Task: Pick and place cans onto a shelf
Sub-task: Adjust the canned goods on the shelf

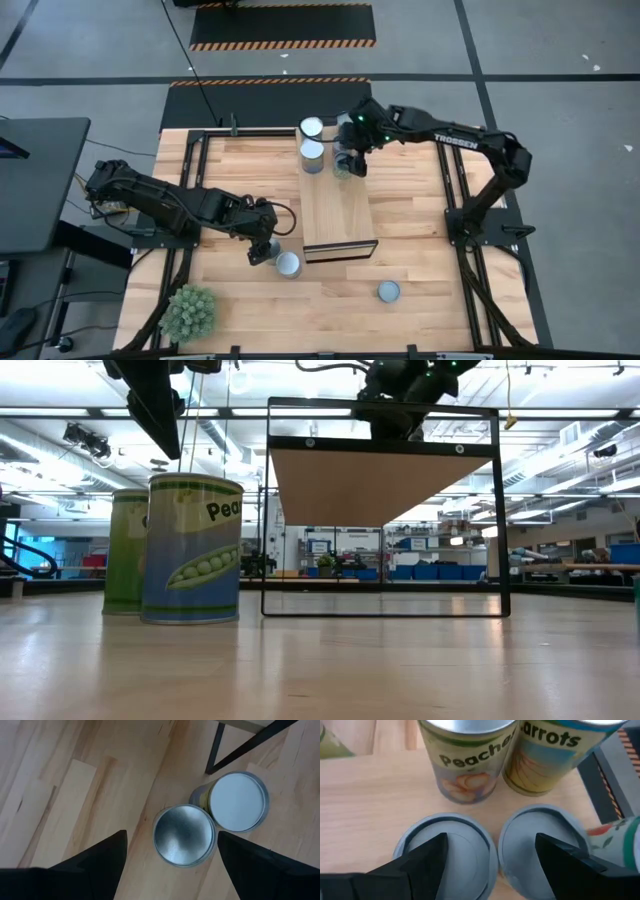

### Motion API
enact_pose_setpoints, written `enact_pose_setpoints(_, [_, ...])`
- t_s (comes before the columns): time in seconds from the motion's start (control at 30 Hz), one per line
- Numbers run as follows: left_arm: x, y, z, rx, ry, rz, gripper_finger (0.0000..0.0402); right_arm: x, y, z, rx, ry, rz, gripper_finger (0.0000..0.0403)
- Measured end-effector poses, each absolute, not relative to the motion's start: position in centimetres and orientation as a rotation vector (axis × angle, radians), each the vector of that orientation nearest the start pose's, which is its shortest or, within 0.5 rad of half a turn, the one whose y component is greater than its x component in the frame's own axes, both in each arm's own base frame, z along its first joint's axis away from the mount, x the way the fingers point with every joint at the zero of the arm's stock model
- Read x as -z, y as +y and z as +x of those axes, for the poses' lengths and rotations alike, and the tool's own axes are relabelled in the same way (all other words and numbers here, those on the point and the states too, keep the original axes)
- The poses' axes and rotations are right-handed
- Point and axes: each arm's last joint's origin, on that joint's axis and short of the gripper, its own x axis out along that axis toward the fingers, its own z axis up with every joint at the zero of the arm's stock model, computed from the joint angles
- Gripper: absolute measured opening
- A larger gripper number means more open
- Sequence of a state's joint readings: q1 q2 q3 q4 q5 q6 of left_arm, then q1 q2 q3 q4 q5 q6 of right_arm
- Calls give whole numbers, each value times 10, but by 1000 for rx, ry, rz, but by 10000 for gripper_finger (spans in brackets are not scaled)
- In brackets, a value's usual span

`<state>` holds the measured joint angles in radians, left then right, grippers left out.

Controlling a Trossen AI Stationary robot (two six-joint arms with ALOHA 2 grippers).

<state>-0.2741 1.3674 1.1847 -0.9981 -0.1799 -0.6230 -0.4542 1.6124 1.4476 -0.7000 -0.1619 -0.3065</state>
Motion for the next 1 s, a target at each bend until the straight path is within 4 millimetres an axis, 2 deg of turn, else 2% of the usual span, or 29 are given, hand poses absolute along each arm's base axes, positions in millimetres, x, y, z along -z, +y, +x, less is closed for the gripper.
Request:
enact_pose_setpoints(0.63, [-288,-64,247,-285,1120,-305,315,-317,-153,298,114,931,-9,308])
enact_pose_setpoints(1.0, [-288,-64,247,-285,1120,-305,315,-317,-152,297,188,949,44,308])
